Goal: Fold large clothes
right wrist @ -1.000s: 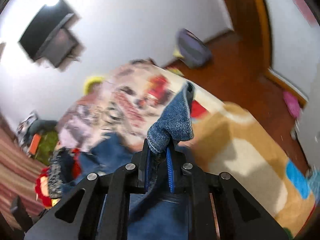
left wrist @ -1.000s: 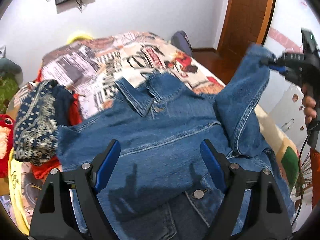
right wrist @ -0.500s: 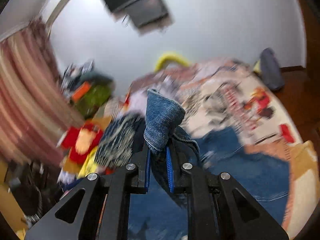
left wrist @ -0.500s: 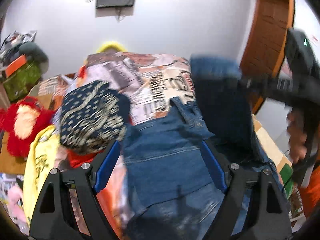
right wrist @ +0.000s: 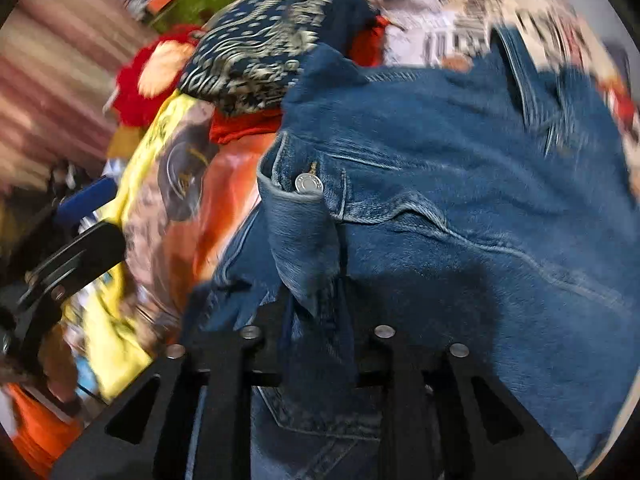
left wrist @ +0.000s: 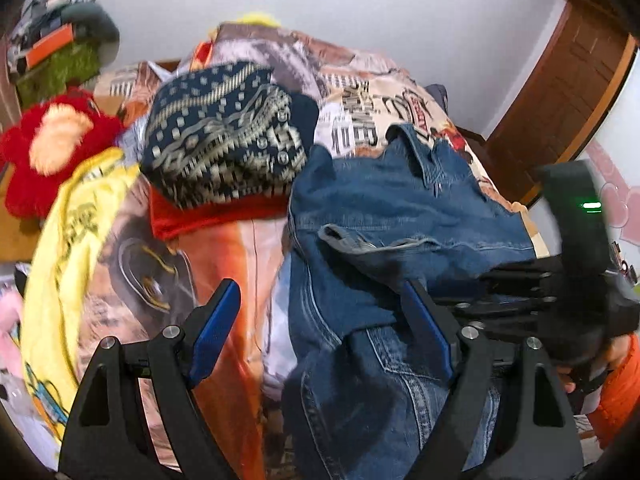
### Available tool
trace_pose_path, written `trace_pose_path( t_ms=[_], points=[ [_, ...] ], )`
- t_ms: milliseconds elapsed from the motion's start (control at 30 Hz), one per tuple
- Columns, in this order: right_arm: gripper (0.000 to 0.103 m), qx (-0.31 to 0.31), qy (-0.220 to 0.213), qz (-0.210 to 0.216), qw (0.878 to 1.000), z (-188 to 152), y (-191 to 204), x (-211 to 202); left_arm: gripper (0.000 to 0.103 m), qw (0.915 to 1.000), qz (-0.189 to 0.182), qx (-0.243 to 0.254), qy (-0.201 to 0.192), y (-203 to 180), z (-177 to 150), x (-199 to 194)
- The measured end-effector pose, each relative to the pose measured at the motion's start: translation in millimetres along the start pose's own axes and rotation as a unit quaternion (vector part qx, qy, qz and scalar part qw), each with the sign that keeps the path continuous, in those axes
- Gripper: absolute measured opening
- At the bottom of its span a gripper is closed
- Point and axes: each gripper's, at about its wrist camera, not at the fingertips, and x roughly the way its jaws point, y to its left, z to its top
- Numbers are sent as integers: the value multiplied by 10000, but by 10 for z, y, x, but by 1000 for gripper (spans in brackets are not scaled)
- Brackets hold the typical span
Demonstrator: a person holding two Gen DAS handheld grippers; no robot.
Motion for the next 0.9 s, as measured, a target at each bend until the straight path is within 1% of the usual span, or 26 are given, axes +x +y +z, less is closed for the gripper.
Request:
trace_pose_path(
  t_ms=[33, 67, 100, 133, 167, 233, 300, 333, 400, 433, 467, 500, 600, 667, 700, 733, 767, 800, 833, 900],
  points=[
    [31, -83, -81, -29, 9999, -1, 26, -62, 82, 10000, -37, -47, 46, 4, -13, 32],
    [35, -148, -255, -64, 9995, -14, 29, -168, 82, 9998, -107, -110, 104, -2, -21, 68],
    [41, -142, -440, -101, 9989, -25, 6, -271, 82, 9995, -207, -163, 172, -17, -28, 108],
    [45, -94, -607, -141, 9980, -31, -35, -358, 82, 9992, -279, -193, 228, -35, -34, 143],
    [46, 17, -836, -185, 9963, -44, -114, -507, 82, 9987, -354, -220, 291, -59, -35, 180],
    [47, 195, -1062, -216, 9939, -52, -247, -674, 82, 9980, -451, -237, 376, -127, -33, 241],
    [47, 475, -1365, -293, 9891, -79, -484, -947, 82, 9974, -512, -219, 453, -197, -20, 305],
    [47, 562, -1460, -357, 9870, -64, -523, -999, 82, 9972, -539, -209, 479, -227, -14, 330],
    [48, 801, -1745, -651, 9792, -100, -772, -1244, 82, 9961, -640, -210, 563, -286, -1, 407],
    [50, 864, -1824, -753, 9765, -95, -832, -1298, 82, 9957, -666, -216, 607, -302, -2, 443],
    [51, 977, -1919, -938, 9720, -121, -978, -1427, 82, 9953, -661, -234, 674, -319, -4, 491],
    [53, 1051, -1957, -1089, 9689, -141, -1056, -1502, 82, 9950, -627, -247, 737, -331, -9, 545],
    [54, 1249, -2071, -1603, 9570, -265, -1403, -1786, 82, 9943, -527, -282, 885, -349, -42, 687],
    [55, 1387, -2049, -1857, 9509, -378, -1595, -1901, 82, 9936, -479, -325, 968, -342, -68, 768],
    [55, 1438, -2007, -1939, 9494, -451, -1681, -1942, 78, 9933, -440, -349, 1006, -338, -86, 812],
    [55, 1472, -1981, -1974, 9487, -542, -1735, -1984, 70, 9934, -402, -354, 1015, -335, -100, 836],
    [56, 1535, -1940, -1996, 9481, -616, -1812, -1986, 66, 9936, -351, -342, 1019, -335, -107, 862],
    [57, 1642, -1853, -1999, 9480, -718, -1905, -1957, 58, 9940, -348, -336, 978, -340, -107, 873],
    [58, 1721, -1763, -2003, 9483, -798, -1965, -1916, 43, 9942, -431, -351, 922, -349, -102, 866],
    [58, 1830, -1562, -2065, 9484, -930, -2069, -1804, 30, 9948, -489, -354, 823, -393, -72, 836]
  ],
)
